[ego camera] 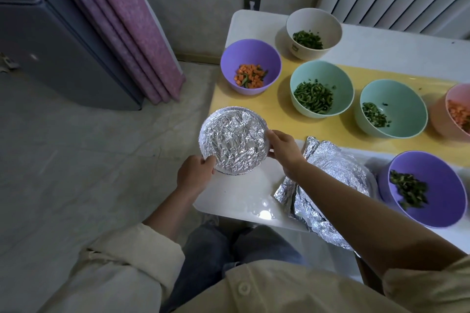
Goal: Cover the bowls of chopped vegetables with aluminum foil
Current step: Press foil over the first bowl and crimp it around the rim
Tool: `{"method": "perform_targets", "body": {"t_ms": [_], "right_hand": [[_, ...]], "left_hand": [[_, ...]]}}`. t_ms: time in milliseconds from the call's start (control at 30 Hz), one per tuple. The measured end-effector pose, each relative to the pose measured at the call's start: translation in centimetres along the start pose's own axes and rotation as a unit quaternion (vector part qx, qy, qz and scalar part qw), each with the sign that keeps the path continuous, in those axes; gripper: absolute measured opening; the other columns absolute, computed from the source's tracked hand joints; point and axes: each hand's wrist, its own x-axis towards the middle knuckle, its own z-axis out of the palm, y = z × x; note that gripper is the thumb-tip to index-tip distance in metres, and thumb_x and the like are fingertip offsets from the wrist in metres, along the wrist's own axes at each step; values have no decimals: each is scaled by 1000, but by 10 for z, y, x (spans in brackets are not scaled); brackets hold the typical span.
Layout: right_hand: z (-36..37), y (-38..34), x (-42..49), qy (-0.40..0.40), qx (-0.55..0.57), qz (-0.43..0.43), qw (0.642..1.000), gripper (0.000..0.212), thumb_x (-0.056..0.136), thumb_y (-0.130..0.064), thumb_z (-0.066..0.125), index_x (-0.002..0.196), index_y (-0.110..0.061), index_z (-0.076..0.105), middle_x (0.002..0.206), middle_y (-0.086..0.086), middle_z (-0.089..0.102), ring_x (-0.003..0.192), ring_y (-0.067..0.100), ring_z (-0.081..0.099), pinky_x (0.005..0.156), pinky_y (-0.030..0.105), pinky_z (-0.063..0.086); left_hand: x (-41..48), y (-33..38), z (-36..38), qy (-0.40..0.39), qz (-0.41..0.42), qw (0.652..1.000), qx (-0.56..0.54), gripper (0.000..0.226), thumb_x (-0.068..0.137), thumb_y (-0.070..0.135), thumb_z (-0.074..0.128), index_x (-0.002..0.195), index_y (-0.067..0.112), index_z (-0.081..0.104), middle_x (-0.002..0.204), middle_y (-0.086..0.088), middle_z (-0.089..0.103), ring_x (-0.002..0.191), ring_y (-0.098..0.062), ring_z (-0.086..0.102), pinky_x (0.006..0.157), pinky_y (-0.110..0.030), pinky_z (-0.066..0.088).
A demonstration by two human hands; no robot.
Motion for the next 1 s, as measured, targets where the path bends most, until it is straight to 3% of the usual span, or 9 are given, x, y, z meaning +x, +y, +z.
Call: {"method": "perform_targets", "body": {"t_ms": [100,267,400,467,600,667,800,900,1000], "right_hand": [[-4,-2,-2,-7,34,-12,999,27,100,-36,50,104,-11,60,102,8,61,96,21,58,83,34,52],[-21,-5,-3,-105,78,58,990,81,72,-75,62,134,-24,49,130,3,61,114,21,62,88,41,54],[-34,-4,-11,-173,113,53,977,61,88,-68,48,137,-33,50,128,2,65,120,22,59,98,48,50],[-41,-5,-15,-147,139,40,978,57,89,-64,45,135,-29,53,126,2,66,121,22,59,102,47,47],[-57,-10,-19,-88,230,-29,969,50,97,-52,40,134,-20,53,127,8,65,120,25,60,106,47,42],[-66,-16,-20,-50,269,-49,960,44,99,-47,38,129,-19,55,126,9,65,119,26,60,107,48,41],[-82,-28,-16,8,283,-63,957,40,101,-45,34,124,-22,58,125,7,66,120,26,59,109,50,39],[-89,-35,-8,68,290,-69,952,47,99,-50,37,131,-21,54,124,6,67,116,25,62,105,51,43],[-95,-41,2,128,311,-74,939,43,100,-49,35,127,-24,56,118,2,70,113,24,63,104,53,44]], "left_hand": [[-2,-3,-2,1,15,999,-28,37,70,45,40,49,17,53,44,2,49,50,-22,46,61,-30,36],[0,4,-3,-31,40,992,-112,34,70,40,48,47,14,49,45,2,47,46,-17,39,59,-30,33],[1,20,4,-42,62,986,-150,42,92,15,53,51,12,45,52,-1,45,42,-10,36,52,-25,31],[1,33,8,-44,64,979,-189,38,95,11,49,57,9,45,51,0,44,45,-12,35,47,-20,33],[9,58,14,-73,8,953,-295,58,103,43,29,60,8,49,42,1,44,40,-13,38,47,-22,35],[19,67,16,-55,-10,947,-315,64,103,47,23,59,10,49,41,1,43,37,-13,38,46,-22,33],[45,86,14,1,-36,943,-330,37,102,30,42,75,10,58,52,-2,56,38,-12,45,42,-20,38],[68,100,11,-18,-70,925,-374,24,100,23,47,82,12,58,73,-6,62,48,-13,55,51,-24,46],[93,113,10,-44,-89,907,-410,20,101,24,46,90,11,55,79,-6,61,44,-10,60,58,-28,46]]}}
